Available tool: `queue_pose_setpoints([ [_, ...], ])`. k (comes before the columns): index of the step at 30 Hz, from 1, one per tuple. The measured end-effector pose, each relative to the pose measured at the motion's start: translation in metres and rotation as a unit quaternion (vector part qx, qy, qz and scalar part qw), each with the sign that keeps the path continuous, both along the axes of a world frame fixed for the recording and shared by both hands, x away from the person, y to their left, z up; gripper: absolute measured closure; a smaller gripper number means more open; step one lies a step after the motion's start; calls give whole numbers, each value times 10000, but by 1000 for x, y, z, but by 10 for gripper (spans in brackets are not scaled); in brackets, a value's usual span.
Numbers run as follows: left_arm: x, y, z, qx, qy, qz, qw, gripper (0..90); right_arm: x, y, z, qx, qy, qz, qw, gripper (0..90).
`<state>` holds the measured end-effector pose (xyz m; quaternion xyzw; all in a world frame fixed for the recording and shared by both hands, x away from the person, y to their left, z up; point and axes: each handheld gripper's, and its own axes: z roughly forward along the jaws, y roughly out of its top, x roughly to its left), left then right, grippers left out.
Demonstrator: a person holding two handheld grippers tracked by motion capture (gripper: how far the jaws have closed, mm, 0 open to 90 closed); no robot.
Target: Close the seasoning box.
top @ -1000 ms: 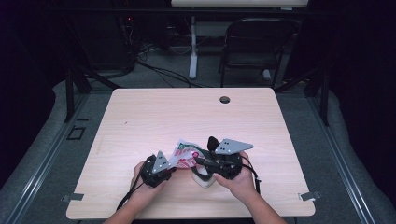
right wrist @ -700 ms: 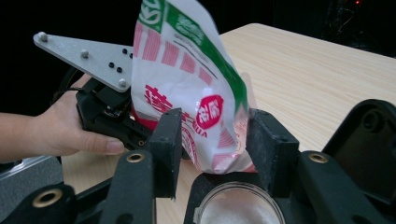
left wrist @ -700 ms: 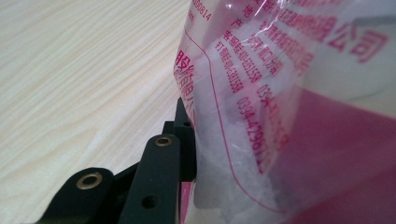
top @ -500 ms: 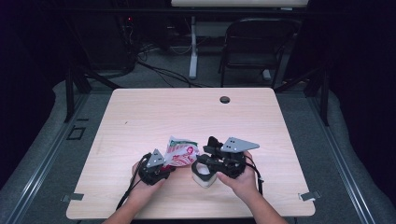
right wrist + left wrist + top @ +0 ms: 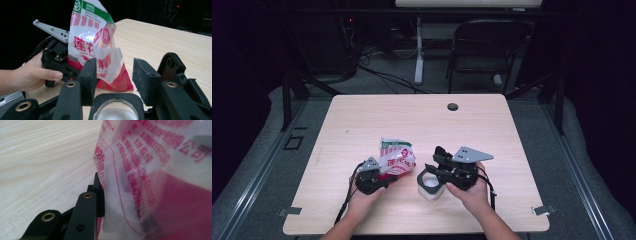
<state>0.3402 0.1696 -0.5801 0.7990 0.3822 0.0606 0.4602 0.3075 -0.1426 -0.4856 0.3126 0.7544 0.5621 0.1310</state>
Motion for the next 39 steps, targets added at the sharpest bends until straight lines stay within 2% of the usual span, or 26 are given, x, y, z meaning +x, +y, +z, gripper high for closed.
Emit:
queue_pose_setpoints([
  [3, 2, 4, 1, -102, 7, 43, 9999, 759, 0, 0, -1, -20, 15, -18, 10000, 547],
  [12, 4, 16, 6, -164, -102, 322, 9993, 762, 0, 0, -1, 18, 42, -19, 10000, 547],
  [16, 6, 27, 10, -182, -118, 560, 9982, 763, 1, -2, -1, 11, 41, -40, 10000, 547],
  [21, 8, 41, 13, -188, -186, 936, 9953, 763, 1, -2, -1, 9, 43, -58, 10000, 547],
  [25, 10, 55, 15, -196, -245, 1231, 9919, 763, 2, -3, -1, 32, 44, -68, 10000, 547],
  [30, 11, 70, 17, -99, -276, 1564, 9873, 763, 2, -3, -1, 36, 51, -73, 10000, 547],
  [34, 12, 81, 17, 144, -349, 1905, 9810, 763, 2, -3, -2, 24, 49, -89, 9999, 547],
  [37, 13, 87, 16, 247, -342, 2103, 9767, 763, 2, -3, -2, 31, 60, -97, 9999, 547],
  [38, 14, 89, 16, 297, -355, 2202, 9744, 763, 2, -3, -2, 28, 61, -101, 9999, 547],
  [39, 14, 91, 16, 325, -342, 2243, 9734, 763, 2, -3, -2, 34, 67, -99, 9999, 547],
])
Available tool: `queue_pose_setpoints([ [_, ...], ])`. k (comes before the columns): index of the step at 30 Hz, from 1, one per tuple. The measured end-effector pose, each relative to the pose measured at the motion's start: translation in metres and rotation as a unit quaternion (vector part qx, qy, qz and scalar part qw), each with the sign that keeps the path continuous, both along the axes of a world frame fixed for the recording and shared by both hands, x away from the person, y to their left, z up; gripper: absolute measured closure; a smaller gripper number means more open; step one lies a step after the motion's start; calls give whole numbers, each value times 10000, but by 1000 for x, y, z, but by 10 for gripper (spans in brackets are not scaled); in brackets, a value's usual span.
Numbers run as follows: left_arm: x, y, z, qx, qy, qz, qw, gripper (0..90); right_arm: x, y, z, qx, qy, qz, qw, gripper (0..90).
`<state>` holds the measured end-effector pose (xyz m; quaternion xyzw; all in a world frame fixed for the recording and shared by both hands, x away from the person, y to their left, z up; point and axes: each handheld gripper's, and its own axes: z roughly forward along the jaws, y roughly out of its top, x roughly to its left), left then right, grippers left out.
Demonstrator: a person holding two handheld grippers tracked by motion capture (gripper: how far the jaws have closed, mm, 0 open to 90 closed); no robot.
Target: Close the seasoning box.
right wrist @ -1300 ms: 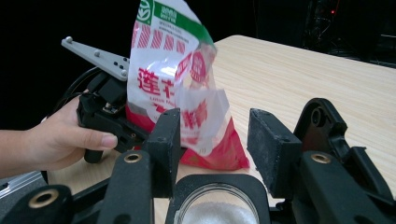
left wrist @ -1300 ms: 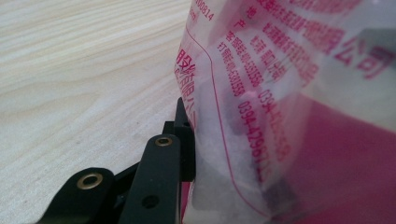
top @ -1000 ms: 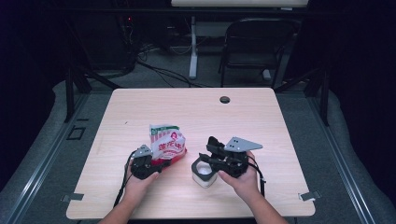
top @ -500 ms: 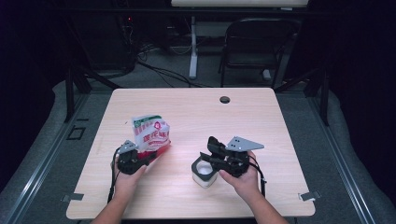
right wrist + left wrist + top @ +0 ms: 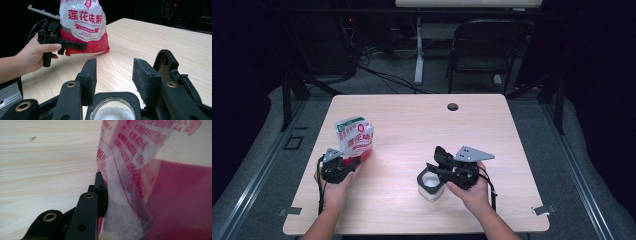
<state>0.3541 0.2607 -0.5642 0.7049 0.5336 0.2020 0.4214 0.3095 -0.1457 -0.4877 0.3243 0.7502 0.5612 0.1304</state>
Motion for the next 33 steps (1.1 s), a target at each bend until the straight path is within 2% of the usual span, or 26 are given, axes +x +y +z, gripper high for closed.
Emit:
queue_pose_setpoints([
  [3, 1, 5, -1, 58, -1, 169, 9998, 763, 0, 0, 0, 5, 6, -1, 10000, 546],
  [5, 0, 6, -1, 288, -17, 245, 9993, 762, 0, 0, 0, 7, 7, 2, 10000, 546],
  [14, 1, 4, -4, 469, -16, 238, 9986, 742, 0, 1, -1, -38, 29, 18, 10000, 544],
  [18, 1, 5, -5, 476, -16, 229, 9986, 731, 0, 1, -1, -36, 23, 26, 10000, 543],
  [27, -2, 4, -5, 345, -26, 259, 9991, 666, 0, 1, -1, -35, 23, 35, 10000, 542],
  [33, -4, 1, -5, 310, -68, 323, 9990, 564, 1, 1, -1, -55, 20, 20, 10000, 541],
])
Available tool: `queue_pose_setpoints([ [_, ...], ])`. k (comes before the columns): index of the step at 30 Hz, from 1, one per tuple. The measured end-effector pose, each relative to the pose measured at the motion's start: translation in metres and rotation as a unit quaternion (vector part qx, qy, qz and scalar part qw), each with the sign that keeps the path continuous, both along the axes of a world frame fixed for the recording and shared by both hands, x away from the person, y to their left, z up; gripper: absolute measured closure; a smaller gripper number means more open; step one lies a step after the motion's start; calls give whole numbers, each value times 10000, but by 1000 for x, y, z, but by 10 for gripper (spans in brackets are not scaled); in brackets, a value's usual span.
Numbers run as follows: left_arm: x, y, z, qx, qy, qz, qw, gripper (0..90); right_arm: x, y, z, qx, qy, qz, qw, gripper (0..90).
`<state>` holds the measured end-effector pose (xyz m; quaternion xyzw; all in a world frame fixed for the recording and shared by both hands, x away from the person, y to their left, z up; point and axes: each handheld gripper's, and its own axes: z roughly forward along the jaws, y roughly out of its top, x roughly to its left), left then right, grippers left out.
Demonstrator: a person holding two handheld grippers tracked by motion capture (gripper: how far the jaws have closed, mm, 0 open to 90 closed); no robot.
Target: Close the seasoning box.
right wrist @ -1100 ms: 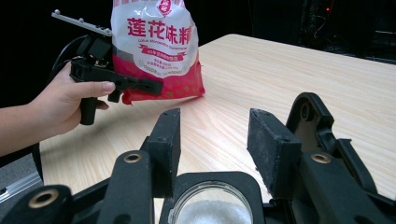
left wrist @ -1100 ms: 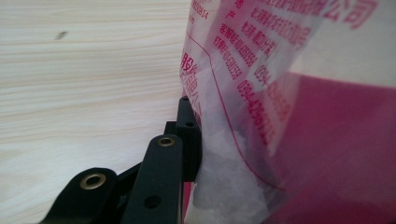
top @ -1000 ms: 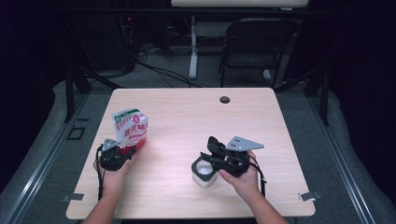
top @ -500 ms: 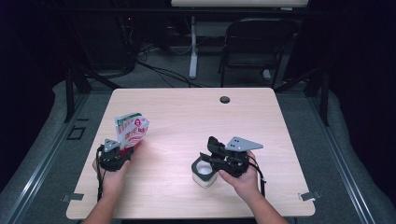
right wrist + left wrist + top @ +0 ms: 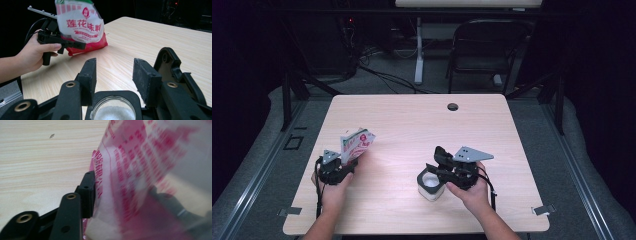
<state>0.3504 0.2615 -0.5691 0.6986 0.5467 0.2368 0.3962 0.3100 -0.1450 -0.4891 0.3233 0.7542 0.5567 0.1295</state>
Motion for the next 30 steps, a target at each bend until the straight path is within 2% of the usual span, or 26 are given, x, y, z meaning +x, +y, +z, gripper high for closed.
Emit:
queue_pose_setpoints([
  [4, -2, -1, 1, 69, -47, 67, 9999, 502, 0, 0, 0, -8, 11, -9, 10000, 541],
  [7, -4, -3, 2, 133, -243, 70, 9996, 475, 0, -1, 0, 4, 9, -9, 10000, 541],
  [11, -8, -8, 7, 290, -349, -61, 9990, 458, 0, -1, 0, -9, 7, -5, 10000, 541],
  [15, -11, -14, 11, 439, -557, -250, 9972, 440, 0, -1, 0, 4, 6, -19, 10000, 540],
  [20, -14, -23, 15, 502, -685, -591, 9946, 429, 0, -1, 0, 9, 11, -18, 10000, 539],
  [23, -15, -28, 17, 540, -674, -762, 9934, 412, 1, 0, 0, 10, 9, -28, 10000, 539],
  [30, -18, -42, 17, 424, -644, -1129, 9906, 382, 0, -1, 0, 14, 7, -29, 10000, 537],
])
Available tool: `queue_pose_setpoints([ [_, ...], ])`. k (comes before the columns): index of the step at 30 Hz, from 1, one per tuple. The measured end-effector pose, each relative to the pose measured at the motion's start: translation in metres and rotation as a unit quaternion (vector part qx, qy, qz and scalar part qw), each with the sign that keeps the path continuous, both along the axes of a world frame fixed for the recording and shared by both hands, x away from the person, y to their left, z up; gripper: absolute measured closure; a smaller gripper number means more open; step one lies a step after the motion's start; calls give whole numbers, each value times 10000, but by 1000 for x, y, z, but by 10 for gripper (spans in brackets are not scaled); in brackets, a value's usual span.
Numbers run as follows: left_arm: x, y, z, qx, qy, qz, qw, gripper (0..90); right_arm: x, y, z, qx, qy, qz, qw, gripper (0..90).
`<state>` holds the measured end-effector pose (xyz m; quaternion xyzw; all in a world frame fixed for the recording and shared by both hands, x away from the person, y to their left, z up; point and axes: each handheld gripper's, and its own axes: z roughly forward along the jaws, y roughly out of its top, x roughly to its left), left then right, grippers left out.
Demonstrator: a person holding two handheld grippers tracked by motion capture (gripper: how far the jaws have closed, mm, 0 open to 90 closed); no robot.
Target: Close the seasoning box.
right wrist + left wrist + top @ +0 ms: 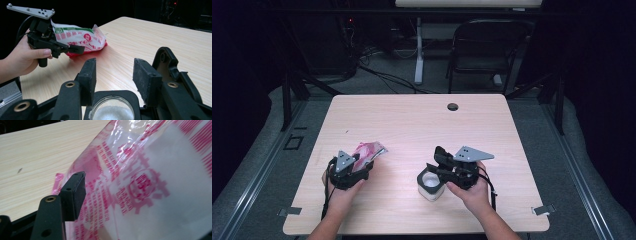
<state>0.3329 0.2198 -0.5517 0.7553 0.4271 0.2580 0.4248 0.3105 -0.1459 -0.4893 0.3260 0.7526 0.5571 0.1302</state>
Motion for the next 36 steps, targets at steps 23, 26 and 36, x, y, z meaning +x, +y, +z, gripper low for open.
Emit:
queue_pose_setpoints([
  [23, -6, -15, 9, -406, 199, -347, 9984, 392, -1, -12, 20, 169, -280, -119, 9994, 542],
  [26, -9, -15, 11, -418, 212, -351, 9983, 394, -1, -17, 24, 205, -295, -213, 9991, 556],
  [36, -10, -17, 13, -398, 158, -392, 9983, 397, 6, -38, 26, 311, -196, -683, 9970, 617],
])
